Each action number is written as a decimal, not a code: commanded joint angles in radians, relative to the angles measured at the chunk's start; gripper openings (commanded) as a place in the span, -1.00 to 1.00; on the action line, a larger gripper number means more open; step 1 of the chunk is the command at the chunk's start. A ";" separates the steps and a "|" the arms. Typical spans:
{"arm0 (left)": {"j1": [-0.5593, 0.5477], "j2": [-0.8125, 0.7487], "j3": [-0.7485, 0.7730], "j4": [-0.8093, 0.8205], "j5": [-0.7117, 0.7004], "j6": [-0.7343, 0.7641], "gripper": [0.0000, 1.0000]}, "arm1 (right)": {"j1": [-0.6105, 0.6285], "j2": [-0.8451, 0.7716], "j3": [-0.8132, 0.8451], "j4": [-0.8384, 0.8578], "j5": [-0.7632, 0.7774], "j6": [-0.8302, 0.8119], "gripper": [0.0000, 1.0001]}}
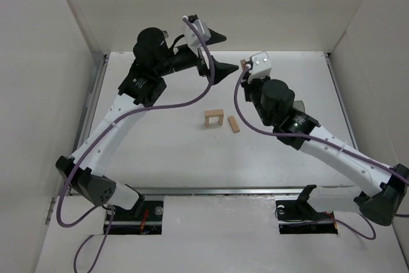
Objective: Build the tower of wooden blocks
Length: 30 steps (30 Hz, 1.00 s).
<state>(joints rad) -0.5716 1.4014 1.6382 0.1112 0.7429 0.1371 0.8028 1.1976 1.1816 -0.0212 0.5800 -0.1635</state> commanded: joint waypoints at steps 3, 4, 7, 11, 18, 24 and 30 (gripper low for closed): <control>-0.056 0.088 0.146 -0.229 0.038 -0.005 0.98 | 0.056 -0.044 -0.010 0.090 0.029 -0.045 -1.00; -0.065 0.102 0.170 -0.272 0.015 0.011 0.98 | 0.070 -0.044 -0.010 0.090 0.017 -0.036 -1.00; -0.065 0.134 0.239 -0.421 -0.096 0.021 0.98 | 0.091 -0.073 -0.010 0.090 0.005 -0.024 -1.00; -0.065 0.107 0.222 -0.418 -0.122 0.030 0.98 | 0.114 -0.082 -0.010 0.069 -0.020 -0.014 -1.00; -0.065 0.097 0.222 -0.418 -0.062 -0.005 0.98 | 0.154 -0.092 0.000 0.060 -0.034 0.005 -1.00; -0.065 0.097 0.213 -0.395 -0.030 -0.048 0.48 | 0.184 -0.092 0.010 0.038 0.004 0.015 -1.00; -0.065 0.097 0.203 -0.438 -0.002 -0.048 0.03 | 0.202 -0.101 0.010 0.038 0.023 0.015 -1.00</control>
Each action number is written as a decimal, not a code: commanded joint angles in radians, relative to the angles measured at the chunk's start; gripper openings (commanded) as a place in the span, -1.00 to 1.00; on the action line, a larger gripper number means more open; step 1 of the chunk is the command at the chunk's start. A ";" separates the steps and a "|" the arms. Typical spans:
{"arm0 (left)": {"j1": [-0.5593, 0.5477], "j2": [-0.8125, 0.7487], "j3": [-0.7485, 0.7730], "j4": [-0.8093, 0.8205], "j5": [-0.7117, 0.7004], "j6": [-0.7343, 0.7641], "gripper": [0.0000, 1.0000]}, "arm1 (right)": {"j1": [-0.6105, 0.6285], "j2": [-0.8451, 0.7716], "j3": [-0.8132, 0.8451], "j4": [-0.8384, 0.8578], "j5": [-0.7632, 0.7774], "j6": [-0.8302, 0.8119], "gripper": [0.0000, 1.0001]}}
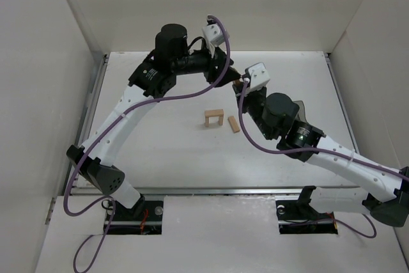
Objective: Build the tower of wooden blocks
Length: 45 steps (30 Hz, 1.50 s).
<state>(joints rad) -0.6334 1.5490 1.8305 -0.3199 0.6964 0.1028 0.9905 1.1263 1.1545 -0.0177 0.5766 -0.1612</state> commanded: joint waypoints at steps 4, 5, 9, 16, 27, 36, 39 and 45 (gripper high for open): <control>-0.003 -0.050 0.001 -0.007 0.075 -0.051 -0.10 | 0.014 -0.030 0.037 0.035 0.039 0.012 -1.00; 0.006 -0.050 0.001 -0.007 0.075 -0.064 -0.13 | 0.014 -0.030 0.037 0.035 0.039 0.012 -1.00; 0.006 -0.041 0.001 -0.016 0.094 -0.074 -0.22 | 0.014 -0.030 0.037 0.035 0.039 0.012 -1.00; 0.006 -0.032 0.001 -0.005 0.113 -0.083 -0.79 | 0.014 -0.030 0.037 0.035 0.039 0.012 -1.00; 0.035 -0.041 -0.059 0.027 0.124 -0.037 -1.00 | 0.014 -0.028 0.019 0.010 0.029 0.012 -0.25; 0.055 -0.079 -0.106 0.005 0.124 0.095 -1.00 | 0.014 0.001 0.037 -0.028 0.029 0.057 0.42; 0.066 -0.079 -0.128 0.005 0.124 0.106 -1.00 | 0.014 0.001 0.037 -0.039 0.029 0.066 0.57; 0.136 -0.079 -0.194 0.025 0.124 0.222 -1.00 | 0.014 -0.031 0.060 -0.129 -0.052 0.117 0.65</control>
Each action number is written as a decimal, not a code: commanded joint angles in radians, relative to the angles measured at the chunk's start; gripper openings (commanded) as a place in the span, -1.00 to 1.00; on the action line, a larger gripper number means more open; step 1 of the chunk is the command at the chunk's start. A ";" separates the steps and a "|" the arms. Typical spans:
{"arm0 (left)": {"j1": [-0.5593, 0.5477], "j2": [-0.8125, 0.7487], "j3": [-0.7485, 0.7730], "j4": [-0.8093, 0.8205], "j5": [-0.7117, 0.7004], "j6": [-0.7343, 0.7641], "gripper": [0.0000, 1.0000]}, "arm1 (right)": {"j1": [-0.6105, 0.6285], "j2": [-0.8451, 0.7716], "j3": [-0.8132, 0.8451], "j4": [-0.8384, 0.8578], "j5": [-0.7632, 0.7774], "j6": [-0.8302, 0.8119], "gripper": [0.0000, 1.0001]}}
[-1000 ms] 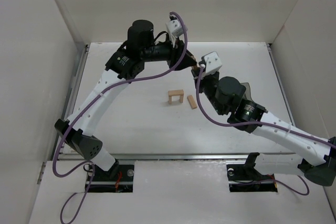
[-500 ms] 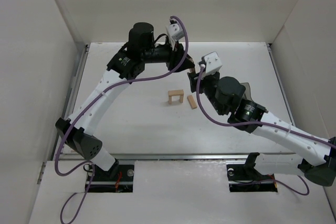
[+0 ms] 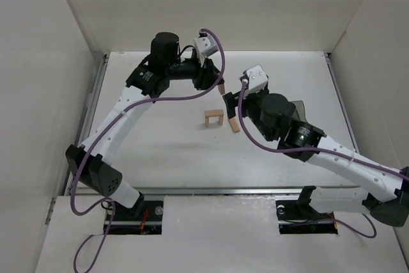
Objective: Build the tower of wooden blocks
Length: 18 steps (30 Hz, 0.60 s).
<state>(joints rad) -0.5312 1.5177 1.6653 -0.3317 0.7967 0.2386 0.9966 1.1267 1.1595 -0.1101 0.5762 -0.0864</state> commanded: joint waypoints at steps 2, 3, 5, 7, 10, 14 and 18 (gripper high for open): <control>0.046 -0.039 -0.068 0.037 0.036 0.198 -1.00 | -0.010 -0.041 0.077 -0.072 -0.087 0.072 0.68; 0.057 -0.039 -0.085 0.037 0.047 0.250 -1.00 | -0.010 -0.041 0.077 -0.082 -0.098 0.083 0.68; 0.057 -0.039 -0.123 0.005 0.087 0.365 -1.00 | -0.035 -0.041 0.077 -0.091 -0.160 0.095 0.71; 0.071 -0.039 -0.189 0.005 0.120 0.525 -1.00 | -0.053 -0.025 0.086 -0.115 -0.196 0.096 0.71; 0.094 -0.039 -0.264 0.005 0.144 0.638 -1.00 | -0.102 -0.010 0.104 -0.129 -0.196 0.129 0.71; 0.141 -0.039 -0.343 0.005 0.206 0.767 -1.00 | -0.209 -0.034 0.033 -0.057 -0.211 0.184 0.71; 0.165 -0.039 -0.395 0.014 0.257 0.844 -1.00 | -0.366 -0.035 -0.018 -0.036 -0.358 0.263 0.71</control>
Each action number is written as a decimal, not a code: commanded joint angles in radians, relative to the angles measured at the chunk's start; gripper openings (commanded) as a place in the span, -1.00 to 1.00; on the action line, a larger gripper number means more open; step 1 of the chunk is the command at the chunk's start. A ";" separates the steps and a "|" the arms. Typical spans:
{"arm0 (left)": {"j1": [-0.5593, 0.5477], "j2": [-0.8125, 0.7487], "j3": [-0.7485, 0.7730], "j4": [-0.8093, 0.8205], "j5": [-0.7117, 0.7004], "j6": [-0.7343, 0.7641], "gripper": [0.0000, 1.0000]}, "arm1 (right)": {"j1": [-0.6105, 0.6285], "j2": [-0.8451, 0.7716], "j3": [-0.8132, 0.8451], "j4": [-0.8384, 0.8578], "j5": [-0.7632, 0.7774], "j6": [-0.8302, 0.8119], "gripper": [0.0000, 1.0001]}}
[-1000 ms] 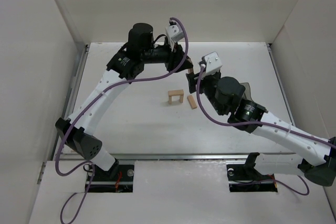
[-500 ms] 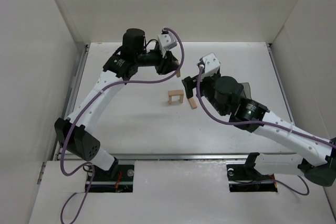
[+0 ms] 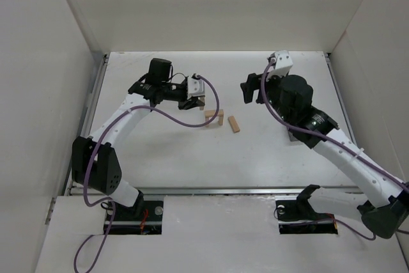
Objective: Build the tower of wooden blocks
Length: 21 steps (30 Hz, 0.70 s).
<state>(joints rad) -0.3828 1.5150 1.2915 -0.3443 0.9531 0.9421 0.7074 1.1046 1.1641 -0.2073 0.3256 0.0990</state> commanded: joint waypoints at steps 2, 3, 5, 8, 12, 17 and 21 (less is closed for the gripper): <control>0.028 -0.036 -0.021 0.027 0.128 0.150 -1.00 | -0.144 0.012 -0.023 0.062 -0.195 0.120 0.71; 0.038 -0.027 -0.021 0.027 0.139 0.167 -1.00 | -0.160 0.043 -0.023 0.062 -0.212 0.134 0.71; 0.038 -0.013 -0.021 -0.002 0.179 0.204 -1.00 | -0.187 0.072 -0.023 0.062 -0.236 0.174 0.71; 0.047 0.011 -0.021 -0.024 0.210 0.228 -1.00 | -0.238 0.104 -0.032 0.062 -0.278 0.211 0.71; 0.047 0.020 -0.021 -0.024 0.237 0.253 -1.00 | -0.285 0.126 -0.041 0.089 -0.322 0.220 0.71; 0.047 0.050 -0.061 0.030 0.257 0.143 -1.00 | -0.306 0.146 -0.041 0.089 -0.344 0.220 0.65; 0.047 0.050 -0.116 0.235 0.257 -0.003 -1.00 | -0.315 0.146 -0.050 0.098 -0.355 0.220 0.65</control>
<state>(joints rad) -0.3447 1.5669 1.2060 -0.2646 1.1397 1.0466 0.4011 1.2533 1.1126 -0.1822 0.0025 0.3099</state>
